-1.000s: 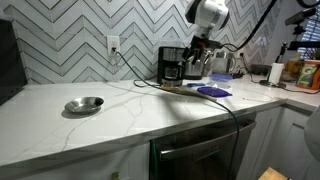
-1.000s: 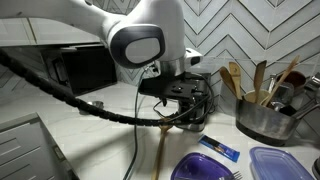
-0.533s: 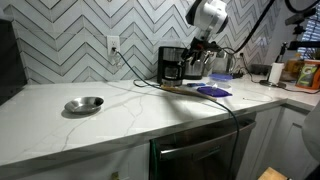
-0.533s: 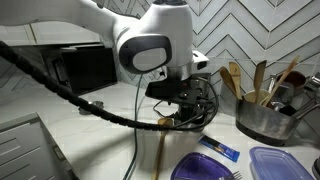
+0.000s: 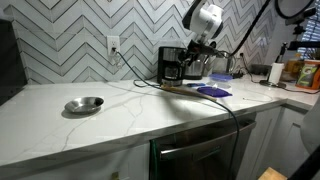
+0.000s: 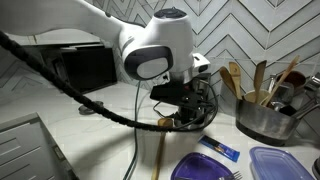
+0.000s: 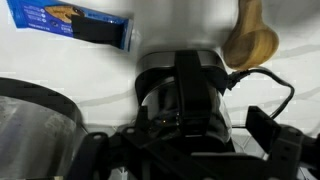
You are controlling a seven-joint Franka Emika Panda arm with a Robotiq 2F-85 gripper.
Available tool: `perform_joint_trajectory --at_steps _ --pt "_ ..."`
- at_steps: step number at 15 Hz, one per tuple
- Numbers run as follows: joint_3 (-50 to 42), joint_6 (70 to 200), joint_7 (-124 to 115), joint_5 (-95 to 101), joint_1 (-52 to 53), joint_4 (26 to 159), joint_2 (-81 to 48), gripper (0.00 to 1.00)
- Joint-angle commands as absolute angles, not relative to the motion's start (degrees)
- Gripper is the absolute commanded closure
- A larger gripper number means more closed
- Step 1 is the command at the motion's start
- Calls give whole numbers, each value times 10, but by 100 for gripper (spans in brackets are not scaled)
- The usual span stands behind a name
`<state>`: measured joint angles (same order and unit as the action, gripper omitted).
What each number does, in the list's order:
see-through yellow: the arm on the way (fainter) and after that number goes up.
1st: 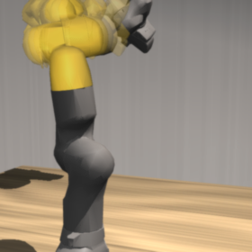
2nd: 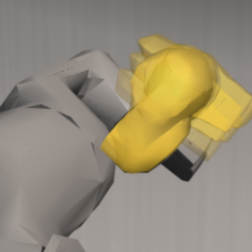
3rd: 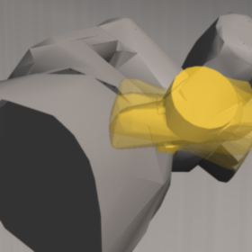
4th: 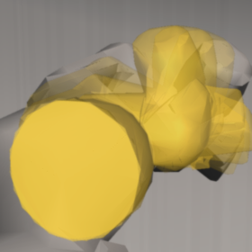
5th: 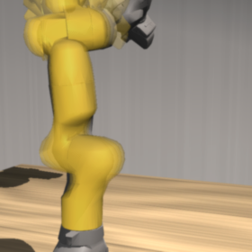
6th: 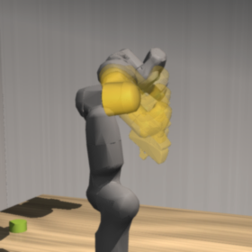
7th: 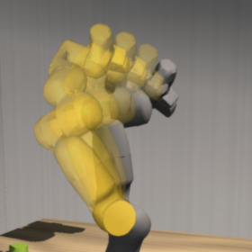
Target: Remove the coffee pot from the coffeemaker.
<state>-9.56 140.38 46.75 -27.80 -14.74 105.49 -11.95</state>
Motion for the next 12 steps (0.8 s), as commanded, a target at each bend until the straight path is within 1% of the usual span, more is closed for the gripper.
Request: perform_joint_trajectory --at_steps 1,2,3,4,6,7,8,12 --pt "-72 1432 498 -307 -169 1043 -141 0" --pt "-68 1441 501 -310 -170 1041 -144 0" --pt "-65 1444 503 -312 -173 1039 -147 10" --pt "-61 1447 509 -315 -175 1038 -150 26" --pt "-53 1454 518 -321 -180 1037 -156 42" --pt "-50 1457 523 -325 -183 1036 -158 51" --pt "-46 1461 530 -329 -185 1035 -160 56" --pt "-35 1469 551 -344 -192 1028 -166 68"
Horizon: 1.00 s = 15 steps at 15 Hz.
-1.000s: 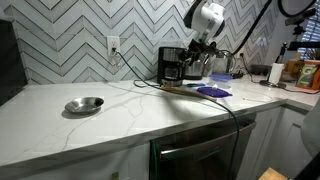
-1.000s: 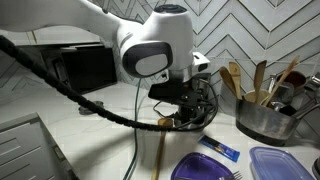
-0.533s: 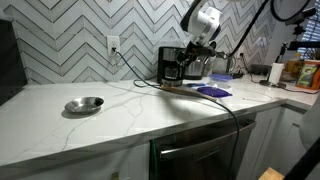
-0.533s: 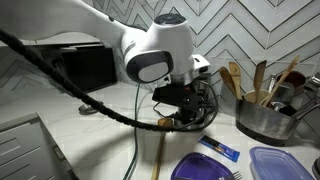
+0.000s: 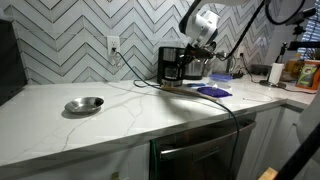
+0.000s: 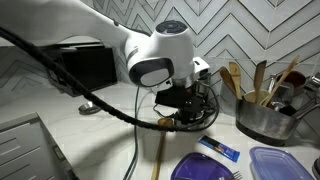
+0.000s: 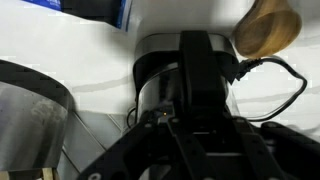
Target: Remove the coffee pot from the coffeemaker.
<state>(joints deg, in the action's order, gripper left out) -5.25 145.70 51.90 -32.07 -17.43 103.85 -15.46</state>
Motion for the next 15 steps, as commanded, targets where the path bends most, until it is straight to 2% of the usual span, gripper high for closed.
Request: perform_joint_trajectory --at_steps 1,2,4,5,6,7,15 --pt "-33 1470 554 -347 -193 1026 -168 63" --pt "-32 1472 557 -347 -193 1025 -169 63" --pt "-31 1471 559 -347 -194 1025 -169 88" --pt "-31 1468 557 -345 -194 1026 -168 88" --pt "-32 1467 555 -342 -193 1027 -166 95" --pt "-33 1464 551 -340 -192 1029 -163 93" --pt "-28 1452 582 -352 -197 1053 -131 93"
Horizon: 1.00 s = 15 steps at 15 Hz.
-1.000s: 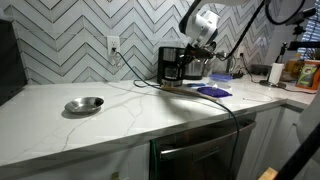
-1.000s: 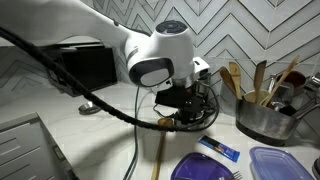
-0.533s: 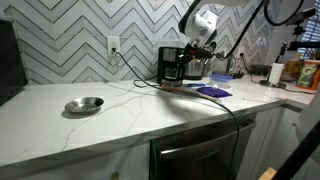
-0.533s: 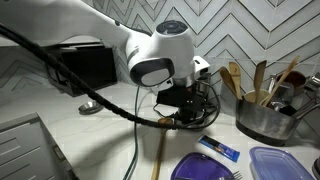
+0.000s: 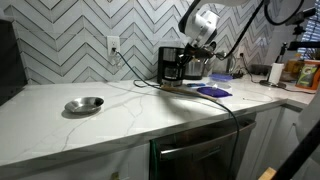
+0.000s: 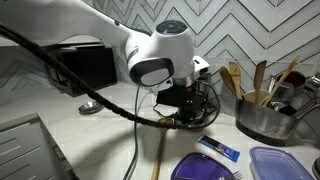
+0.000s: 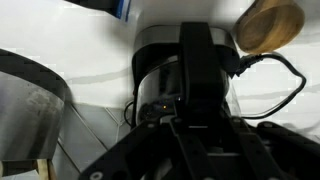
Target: Remove the coffee pot from the coffeemaker.
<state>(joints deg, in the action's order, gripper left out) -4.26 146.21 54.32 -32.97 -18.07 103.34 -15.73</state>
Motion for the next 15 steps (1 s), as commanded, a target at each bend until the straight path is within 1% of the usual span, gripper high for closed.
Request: perform_joint_trajectory --at_steps 1,7,15 --pt "-27 1451 590 -355 -198 1057 -127 93" --pt "-33 1434 648 -356 -197 1079 -103 93" --pt "-53 1320 730 -354 -187 1114 -49 93"
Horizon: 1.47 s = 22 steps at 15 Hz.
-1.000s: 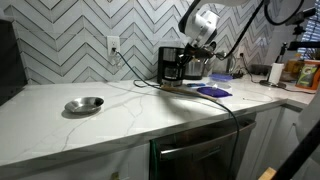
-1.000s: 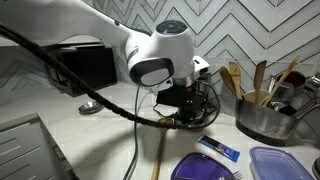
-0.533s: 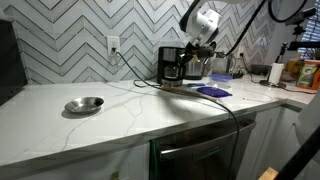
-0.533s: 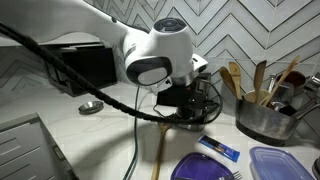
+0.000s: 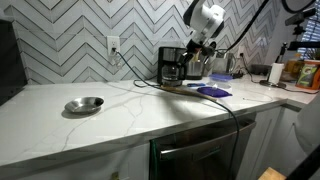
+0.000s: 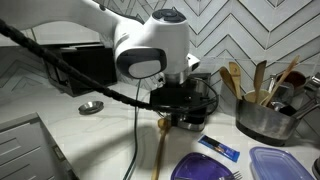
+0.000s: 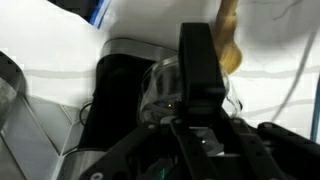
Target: Remove the coffee pot from the coffeemaker.
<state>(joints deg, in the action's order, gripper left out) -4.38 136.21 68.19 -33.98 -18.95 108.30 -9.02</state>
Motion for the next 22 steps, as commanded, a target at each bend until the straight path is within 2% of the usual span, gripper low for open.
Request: perform_joint_trajectory --at_steps 1,12,22 --pt "-56 1307 742 -353 -184 1118 -42 93" --pt "-71 1159 785 -328 -131 1152 60 93" --pt "-28 1227 762 -330 -24 1179 103 93"
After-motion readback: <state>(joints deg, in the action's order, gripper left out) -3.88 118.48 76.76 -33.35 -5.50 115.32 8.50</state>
